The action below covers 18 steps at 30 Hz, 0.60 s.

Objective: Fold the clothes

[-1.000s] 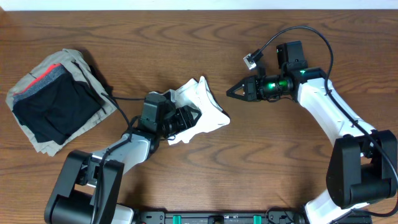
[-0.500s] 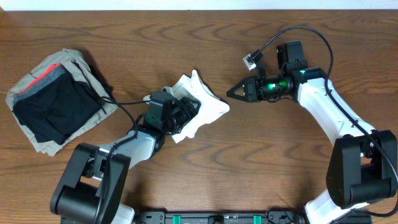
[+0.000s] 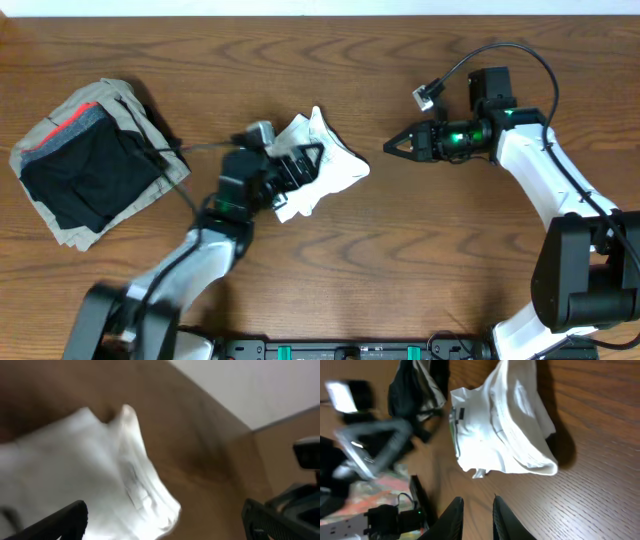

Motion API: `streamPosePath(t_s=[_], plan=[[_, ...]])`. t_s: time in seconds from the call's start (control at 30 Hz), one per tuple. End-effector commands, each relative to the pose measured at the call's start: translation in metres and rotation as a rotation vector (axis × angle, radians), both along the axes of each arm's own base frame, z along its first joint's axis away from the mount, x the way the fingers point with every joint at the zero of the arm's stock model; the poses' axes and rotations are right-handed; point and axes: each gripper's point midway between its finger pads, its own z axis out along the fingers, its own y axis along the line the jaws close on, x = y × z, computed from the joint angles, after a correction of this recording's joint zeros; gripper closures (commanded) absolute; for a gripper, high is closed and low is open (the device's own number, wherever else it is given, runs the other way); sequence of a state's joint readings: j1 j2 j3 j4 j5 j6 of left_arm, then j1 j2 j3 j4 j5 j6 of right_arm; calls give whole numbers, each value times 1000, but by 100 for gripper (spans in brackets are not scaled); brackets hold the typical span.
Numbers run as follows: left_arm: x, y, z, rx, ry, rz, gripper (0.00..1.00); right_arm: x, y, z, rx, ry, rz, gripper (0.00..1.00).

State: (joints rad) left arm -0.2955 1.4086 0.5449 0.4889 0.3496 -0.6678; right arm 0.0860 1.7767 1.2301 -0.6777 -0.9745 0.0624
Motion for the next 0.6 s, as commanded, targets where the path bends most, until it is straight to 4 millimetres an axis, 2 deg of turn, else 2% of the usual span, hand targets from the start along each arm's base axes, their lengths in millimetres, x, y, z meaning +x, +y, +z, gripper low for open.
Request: streamPosePath(t_s=[0.0,0.1,0.17,0.3,0.33,0.47,0.57], plan=[[24,32,28,221,-81,-1,2,4,-8,-1,-39,-34,-3,81],[32,51,23,394,3,-70,2,2,-8,-2,-44,-29,-1,81],[42,62,18,448,50,-88,2,3,-8,-2,-44,-30,0,81],[59,79,-13,469,153,-84,2,2,-8,-2,-44,-24,0,81],[60,80,-29,471,190,-90,2,0,-8,-2,-45,-18,0,81],[52,75,-72,469,300,-130,2,-1,-8,-3,-46,-11,2,81],[39,62,-95,419,371,-200,2,-1,-8,-3,-46,-11,2,81]])
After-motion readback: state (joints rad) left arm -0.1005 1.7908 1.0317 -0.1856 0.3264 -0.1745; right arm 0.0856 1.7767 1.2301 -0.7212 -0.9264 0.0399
